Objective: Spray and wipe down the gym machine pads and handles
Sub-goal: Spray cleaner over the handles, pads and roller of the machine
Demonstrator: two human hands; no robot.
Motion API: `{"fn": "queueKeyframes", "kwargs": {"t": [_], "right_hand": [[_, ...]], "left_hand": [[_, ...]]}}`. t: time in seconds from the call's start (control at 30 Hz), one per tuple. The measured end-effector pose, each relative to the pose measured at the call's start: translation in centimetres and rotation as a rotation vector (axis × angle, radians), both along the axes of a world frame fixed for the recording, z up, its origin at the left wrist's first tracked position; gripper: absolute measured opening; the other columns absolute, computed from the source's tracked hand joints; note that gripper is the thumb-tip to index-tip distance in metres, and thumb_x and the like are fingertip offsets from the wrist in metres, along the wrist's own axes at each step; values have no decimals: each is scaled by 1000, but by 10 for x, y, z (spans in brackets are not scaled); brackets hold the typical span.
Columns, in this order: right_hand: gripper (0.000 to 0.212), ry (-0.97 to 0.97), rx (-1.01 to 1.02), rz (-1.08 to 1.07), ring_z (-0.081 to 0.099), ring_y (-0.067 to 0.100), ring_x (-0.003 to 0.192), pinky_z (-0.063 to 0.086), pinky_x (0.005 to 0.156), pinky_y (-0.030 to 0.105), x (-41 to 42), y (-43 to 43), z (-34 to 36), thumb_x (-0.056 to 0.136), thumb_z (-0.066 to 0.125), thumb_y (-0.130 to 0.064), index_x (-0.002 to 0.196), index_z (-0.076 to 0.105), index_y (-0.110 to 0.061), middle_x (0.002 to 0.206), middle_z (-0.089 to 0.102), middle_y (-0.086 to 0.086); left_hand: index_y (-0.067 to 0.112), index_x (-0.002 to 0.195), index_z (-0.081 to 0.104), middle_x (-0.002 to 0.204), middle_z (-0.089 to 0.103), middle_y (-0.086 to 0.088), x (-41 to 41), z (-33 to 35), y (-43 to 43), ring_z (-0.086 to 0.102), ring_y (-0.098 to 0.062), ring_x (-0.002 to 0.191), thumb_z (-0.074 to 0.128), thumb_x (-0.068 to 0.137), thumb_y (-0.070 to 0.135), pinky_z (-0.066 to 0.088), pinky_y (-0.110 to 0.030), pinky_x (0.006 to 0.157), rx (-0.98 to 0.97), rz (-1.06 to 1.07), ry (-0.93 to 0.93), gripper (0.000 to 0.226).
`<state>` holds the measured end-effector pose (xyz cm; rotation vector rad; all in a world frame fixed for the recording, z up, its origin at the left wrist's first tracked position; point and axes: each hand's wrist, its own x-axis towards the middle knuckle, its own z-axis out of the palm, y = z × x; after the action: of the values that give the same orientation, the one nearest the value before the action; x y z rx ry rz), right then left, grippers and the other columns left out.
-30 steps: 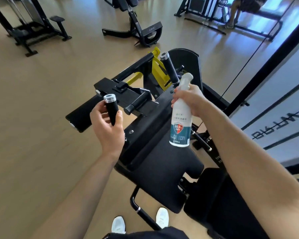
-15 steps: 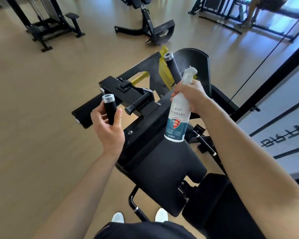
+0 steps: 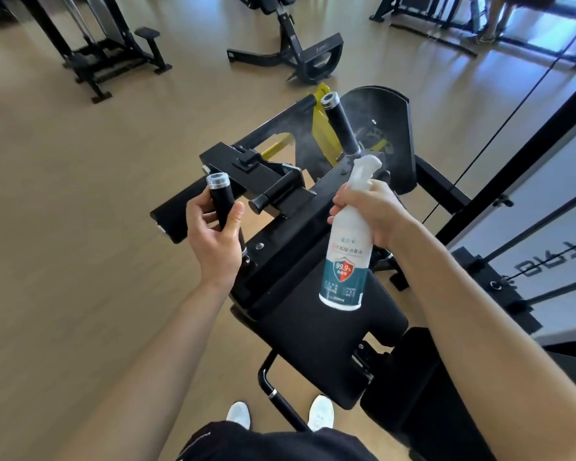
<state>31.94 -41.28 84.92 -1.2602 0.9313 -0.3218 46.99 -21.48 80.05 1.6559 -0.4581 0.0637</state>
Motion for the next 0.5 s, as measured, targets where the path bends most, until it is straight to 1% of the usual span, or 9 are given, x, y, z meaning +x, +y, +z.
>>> {"fn": "queueKeyframes", "kwargs": {"t": [0.07,0.1,0.13,0.2,0.27,0.33,0.4,0.43,0.5], "right_hand": [[16,-78,35,121,68,29,69,64,75,49,-3,29,3,90,64,5,105,61,-2,72,65,15],[23,-87,46,186,68,30,69,63,73,46,-4,43,4,91,64,6,113,61,-2,73,66,18],[30,-82,47,247,69,30,69,62,70,43,-4,59,5,92,64,6,120,61,-5,76,66,20],[34,-65,40,324,70,31,70,61,68,40,0,90,4,93,65,3,124,59,-9,79,68,21],[32,-39,35,319,71,29,70,61,68,40,9,122,-1,93,67,0,122,59,-10,79,70,19],[23,14,-6,257,73,29,72,64,74,45,21,153,-7,92,69,-4,113,61,-11,80,74,17],[12,71,-36,162,75,27,75,65,80,51,33,182,-12,91,70,-7,100,62,-10,82,75,14],[10,87,-49,115,75,27,74,64,80,53,38,195,-14,89,70,-7,95,62,-10,81,75,13],[9,86,-74,-1,74,27,72,63,79,57,50,219,-17,88,70,-6,90,62,-9,77,74,13]], "left_hand": [[25,113,54,102,66,10,3,1,3,70,-27,92,82,89,28,61,-44,82,18,-26,24,36],[24,114,55,102,67,10,5,1,5,70,-26,92,82,89,27,61,-43,82,23,-44,35,37],[24,116,55,102,68,8,7,1,7,70,-25,92,82,89,26,61,-40,82,21,-72,48,38],[23,123,57,105,69,6,11,4,15,70,-20,94,79,91,20,59,-29,83,23,-161,82,39],[25,127,60,109,70,8,19,4,28,68,-13,98,72,96,18,56,-23,85,46,-266,119,34],[30,125,65,110,73,7,31,-1,47,67,-12,102,66,97,21,55,-32,90,60,-354,160,29],[27,123,68,109,74,4,45,-7,68,69,-17,103,63,97,25,57,-39,92,84,-399,199,27],[25,123,69,108,74,4,52,-11,79,70,-17,103,63,98,25,57,-38,93,98,-411,215,26],[21,121,70,106,75,4,62,-17,100,71,-12,101,62,102,19,59,-31,92,116,-425,259,21]]}}
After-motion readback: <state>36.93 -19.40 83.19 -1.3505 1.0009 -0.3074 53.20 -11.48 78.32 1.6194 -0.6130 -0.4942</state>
